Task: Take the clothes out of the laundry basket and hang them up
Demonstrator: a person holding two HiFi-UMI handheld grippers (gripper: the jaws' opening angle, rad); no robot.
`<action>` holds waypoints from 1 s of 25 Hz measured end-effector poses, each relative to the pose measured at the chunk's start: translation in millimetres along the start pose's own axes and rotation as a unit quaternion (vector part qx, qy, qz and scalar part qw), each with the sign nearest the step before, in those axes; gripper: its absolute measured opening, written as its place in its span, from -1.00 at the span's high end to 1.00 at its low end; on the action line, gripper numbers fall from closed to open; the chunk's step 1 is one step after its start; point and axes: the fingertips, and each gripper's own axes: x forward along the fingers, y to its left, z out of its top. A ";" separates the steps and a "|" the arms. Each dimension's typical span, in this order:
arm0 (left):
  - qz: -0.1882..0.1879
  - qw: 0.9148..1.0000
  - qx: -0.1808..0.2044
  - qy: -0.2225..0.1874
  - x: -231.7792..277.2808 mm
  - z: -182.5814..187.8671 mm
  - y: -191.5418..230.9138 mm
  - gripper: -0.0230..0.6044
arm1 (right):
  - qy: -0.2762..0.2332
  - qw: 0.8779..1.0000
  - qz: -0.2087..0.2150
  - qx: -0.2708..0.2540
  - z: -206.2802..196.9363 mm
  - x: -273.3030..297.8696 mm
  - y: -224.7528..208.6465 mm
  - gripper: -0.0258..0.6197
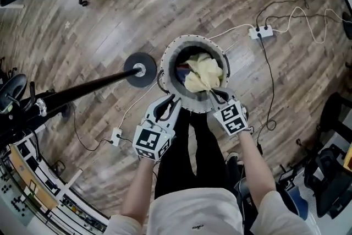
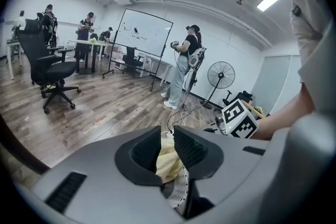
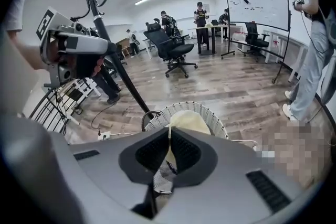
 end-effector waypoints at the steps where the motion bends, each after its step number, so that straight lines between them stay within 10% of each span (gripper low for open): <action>1: 0.007 1.000 0.002 -0.002 -8.9 4.0 -2.6 0.66 | -0.002 1.000 0.003 0.000 1.7 -7.8 4.5 0.86; 25: 0.082 0.992 0.019 -0.097 -124.0 86.1 -34.0 0.66 | -0.143 0.982 0.057 -0.109 140.7 -188.7 91.6 0.86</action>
